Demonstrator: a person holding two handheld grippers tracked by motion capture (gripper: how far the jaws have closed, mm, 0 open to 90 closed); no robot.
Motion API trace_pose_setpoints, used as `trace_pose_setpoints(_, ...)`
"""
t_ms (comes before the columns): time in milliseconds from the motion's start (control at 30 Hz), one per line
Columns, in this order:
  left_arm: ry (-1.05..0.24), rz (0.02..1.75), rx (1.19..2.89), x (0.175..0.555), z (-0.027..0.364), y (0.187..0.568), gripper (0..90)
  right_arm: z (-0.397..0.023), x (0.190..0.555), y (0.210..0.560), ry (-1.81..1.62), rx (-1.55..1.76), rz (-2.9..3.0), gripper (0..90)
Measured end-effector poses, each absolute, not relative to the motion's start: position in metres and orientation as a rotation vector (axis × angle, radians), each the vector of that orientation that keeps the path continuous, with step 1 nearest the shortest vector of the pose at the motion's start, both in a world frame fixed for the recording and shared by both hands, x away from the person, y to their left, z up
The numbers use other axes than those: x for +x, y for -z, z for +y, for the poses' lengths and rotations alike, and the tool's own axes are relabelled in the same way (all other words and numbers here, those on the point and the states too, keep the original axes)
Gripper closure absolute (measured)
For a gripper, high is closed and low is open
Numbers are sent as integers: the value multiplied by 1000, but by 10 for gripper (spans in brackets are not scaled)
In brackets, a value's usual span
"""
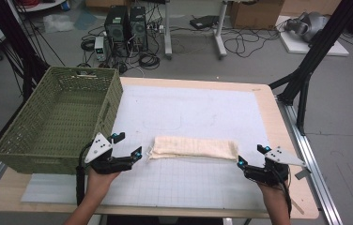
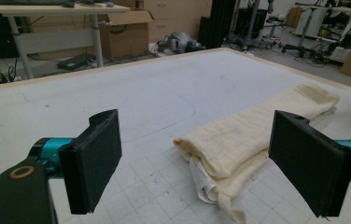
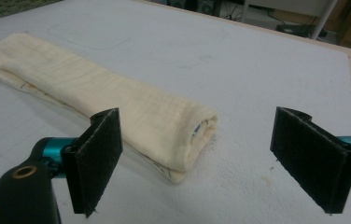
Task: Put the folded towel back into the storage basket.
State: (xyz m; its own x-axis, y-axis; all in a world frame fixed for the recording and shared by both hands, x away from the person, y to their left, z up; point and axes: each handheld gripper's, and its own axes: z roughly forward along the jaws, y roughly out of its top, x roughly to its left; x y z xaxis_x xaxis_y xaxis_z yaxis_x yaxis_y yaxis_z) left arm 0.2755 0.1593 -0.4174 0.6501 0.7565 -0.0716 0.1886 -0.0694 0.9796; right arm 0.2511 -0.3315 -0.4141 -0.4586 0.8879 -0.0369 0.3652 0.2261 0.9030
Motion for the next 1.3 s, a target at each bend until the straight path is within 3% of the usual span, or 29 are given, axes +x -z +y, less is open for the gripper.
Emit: trace_pose_setpoints(1300, -499, 804, 1649, 280, 152, 420, 179, -331, 253, 416, -1172, 1163, 1962, 154)
